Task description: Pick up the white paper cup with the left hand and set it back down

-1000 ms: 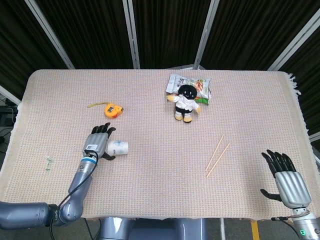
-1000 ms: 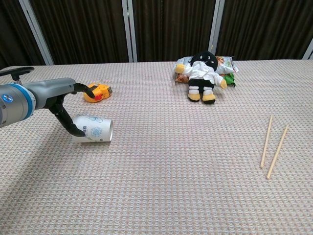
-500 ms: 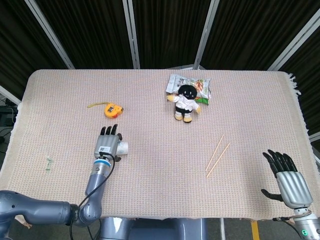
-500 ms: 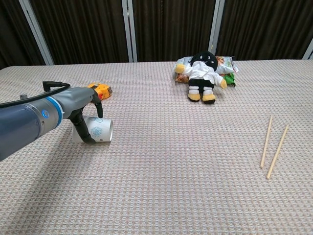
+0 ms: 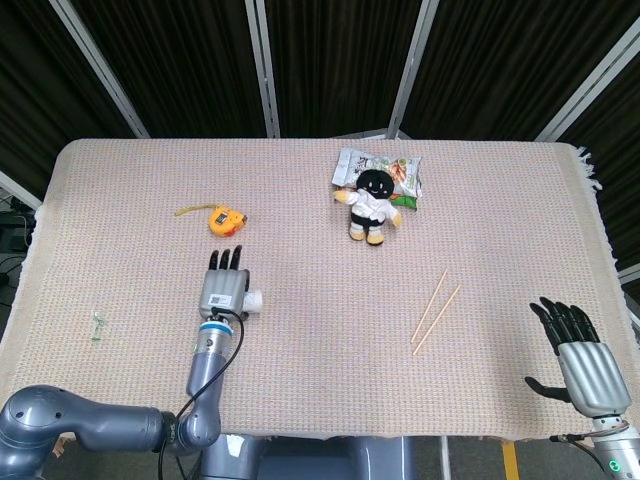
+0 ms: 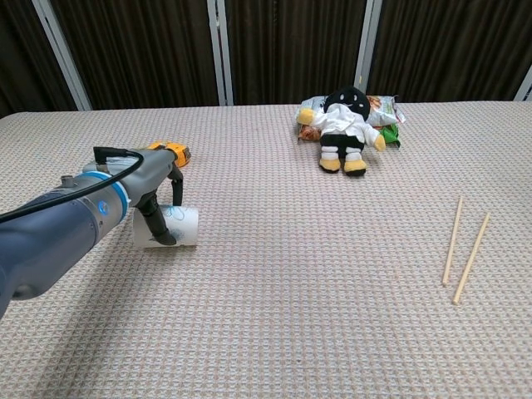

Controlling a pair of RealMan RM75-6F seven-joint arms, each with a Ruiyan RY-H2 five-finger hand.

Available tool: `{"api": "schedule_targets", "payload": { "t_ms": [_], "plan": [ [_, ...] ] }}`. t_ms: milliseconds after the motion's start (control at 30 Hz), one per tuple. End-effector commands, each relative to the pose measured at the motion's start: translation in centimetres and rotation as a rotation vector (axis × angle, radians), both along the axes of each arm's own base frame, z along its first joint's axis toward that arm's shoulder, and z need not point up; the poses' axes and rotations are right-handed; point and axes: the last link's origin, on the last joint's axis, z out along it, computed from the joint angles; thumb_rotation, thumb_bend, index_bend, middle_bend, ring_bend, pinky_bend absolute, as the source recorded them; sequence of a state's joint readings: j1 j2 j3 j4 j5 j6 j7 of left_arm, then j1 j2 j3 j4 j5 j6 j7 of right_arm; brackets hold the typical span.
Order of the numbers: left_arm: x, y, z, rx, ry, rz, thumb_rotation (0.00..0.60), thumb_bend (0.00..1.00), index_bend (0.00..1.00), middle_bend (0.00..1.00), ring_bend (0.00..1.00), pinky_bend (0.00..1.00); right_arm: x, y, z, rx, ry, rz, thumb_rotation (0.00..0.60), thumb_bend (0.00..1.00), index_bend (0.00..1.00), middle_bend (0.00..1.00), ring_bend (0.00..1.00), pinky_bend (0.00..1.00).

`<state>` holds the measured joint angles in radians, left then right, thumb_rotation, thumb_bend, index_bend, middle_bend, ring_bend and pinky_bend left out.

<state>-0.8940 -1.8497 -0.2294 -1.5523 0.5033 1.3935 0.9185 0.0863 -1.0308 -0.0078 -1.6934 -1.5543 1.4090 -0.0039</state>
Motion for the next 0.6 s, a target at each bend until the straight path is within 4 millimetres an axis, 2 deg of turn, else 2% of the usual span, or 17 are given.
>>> {"api": "schedule_targets", "payload": {
  "t_ms": [33,167,367,600],
  "plan": [
    [1.1,-0.2,0.7,0.025,-0.163,-0.022,0.600,0.07,0.49,0.00,0.00,0.00,0.0,0.0,-0.1,0.003,0.002,-0.001,0.600,0.03,0.00,0.00,0.00,0.00],
    [1.8,-0.6,1.1,0.037,-0.378,-0.041,0.600,0.07,0.49,0.00,0.00,0.00,0.0,0.0,-0.2,0.005,0.004,0.000,0.600,0.03,0.00,0.00,0.00,0.00],
    [0.4,-1.0,-0.2,-0.020,-0.609,-0.041,0.600,0.07,0.49,0.00,0.00,0.00,0.0,-0.1,-0.2,0.005,0.005,-0.005,0.600,0.03,0.00,0.00,0.00,0.00],
    [-2.4,-1.0,-1.9,-0.051,-0.667,-0.038,0.600,0.07,0.48,0.00,0.00,0.00,-0.1,-0.2,-0.3,0.010,0.007,-0.009,0.600,0.03,0.00,0.00,0.00,0.00]
  ]
}}
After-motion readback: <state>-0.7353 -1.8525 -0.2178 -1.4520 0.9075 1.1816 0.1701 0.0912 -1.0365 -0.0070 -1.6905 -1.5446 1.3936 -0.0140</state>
